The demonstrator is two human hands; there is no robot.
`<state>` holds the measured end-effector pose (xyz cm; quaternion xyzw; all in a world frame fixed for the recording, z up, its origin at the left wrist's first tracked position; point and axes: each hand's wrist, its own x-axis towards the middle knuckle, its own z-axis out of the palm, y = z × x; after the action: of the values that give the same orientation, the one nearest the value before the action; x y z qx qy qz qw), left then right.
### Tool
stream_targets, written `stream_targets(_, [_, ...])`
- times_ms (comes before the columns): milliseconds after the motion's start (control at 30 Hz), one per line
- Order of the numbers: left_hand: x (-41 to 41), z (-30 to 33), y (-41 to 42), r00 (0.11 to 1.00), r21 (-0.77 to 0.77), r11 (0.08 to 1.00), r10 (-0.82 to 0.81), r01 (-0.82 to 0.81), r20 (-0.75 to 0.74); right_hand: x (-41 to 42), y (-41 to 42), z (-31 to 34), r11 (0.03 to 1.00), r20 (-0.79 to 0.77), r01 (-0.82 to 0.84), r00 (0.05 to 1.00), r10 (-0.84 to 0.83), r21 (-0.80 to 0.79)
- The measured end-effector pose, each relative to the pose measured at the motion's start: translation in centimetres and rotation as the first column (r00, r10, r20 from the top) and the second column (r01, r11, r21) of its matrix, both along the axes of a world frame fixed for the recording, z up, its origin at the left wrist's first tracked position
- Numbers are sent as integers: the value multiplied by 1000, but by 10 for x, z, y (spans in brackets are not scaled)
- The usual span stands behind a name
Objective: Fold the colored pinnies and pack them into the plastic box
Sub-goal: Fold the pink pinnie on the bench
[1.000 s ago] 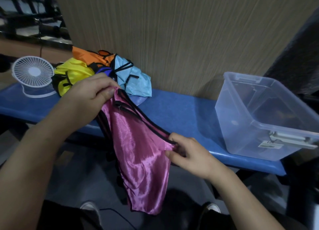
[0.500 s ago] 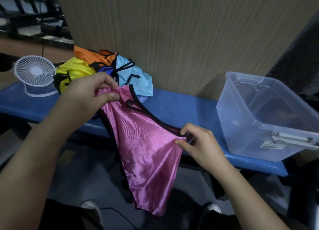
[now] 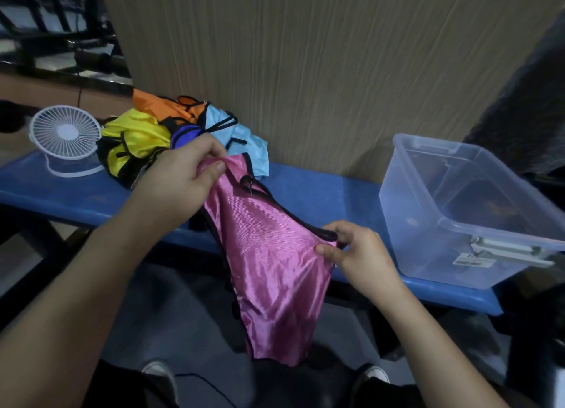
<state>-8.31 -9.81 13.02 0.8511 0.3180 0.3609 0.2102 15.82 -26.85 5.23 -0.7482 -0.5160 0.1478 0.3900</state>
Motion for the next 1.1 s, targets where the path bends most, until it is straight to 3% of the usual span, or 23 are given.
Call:
stream_targets(100, [10,13,0,1000,15,1000,-4,3,21,4,2,6,1000,-29,14,999,-14,15])
stream_targets(267, [33,52,15,998,138,989,-52,48,21,11,13,29,995,-318,76,947,-50,72])
stream_targets(467, [78,100,54,996,188,979,-79,72,29,28,44,63,981,-516,135,855,-44,141])
stream_targets(767, [146,161,120,994,278,959,-82,59,72,75,110,115,936,-491,239,867,-85,259])
stream_targets(933, [177,182,152,1000,385,923,-5,-7,30,92,139,128,918,-510,283,853,-110,277])
stream_targets(1100, [199,196,182,999,366,930,6,-23,47,106,165,139,905,-568,313,817,-101,288])
